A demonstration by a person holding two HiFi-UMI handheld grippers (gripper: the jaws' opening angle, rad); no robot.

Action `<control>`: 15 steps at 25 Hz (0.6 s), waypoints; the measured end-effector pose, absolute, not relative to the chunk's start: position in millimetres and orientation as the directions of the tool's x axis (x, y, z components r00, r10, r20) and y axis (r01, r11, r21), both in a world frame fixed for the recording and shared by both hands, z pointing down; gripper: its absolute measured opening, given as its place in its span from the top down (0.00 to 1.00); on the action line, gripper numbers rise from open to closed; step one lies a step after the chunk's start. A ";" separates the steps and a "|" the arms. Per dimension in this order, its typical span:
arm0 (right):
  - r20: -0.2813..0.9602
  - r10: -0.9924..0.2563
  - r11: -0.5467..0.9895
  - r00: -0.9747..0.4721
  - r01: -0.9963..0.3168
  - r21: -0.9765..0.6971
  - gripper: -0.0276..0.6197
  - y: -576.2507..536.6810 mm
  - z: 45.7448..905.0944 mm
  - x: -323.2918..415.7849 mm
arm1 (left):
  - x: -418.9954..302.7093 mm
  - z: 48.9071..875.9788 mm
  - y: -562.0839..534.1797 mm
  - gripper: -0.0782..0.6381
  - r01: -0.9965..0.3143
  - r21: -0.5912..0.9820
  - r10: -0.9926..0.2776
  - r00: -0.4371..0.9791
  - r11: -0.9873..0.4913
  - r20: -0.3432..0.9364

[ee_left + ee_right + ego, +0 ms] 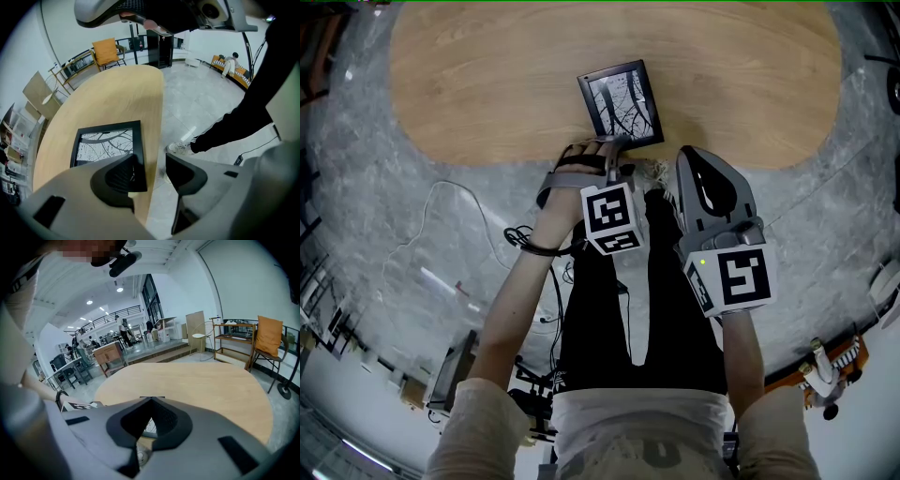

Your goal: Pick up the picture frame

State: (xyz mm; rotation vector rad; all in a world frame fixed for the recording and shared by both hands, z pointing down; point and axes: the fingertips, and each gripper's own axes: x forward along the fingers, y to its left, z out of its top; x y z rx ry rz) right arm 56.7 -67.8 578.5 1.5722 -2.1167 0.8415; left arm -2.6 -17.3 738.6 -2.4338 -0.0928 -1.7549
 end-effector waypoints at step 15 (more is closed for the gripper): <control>0.614 -0.727 0.192 -0.306 -0.950 -0.246 0.95 -69.9 580.3 56.7 | -15.5 736.8 3.8 0.63 0.111 -0.076 -0.039 0.304 -0.991 0.952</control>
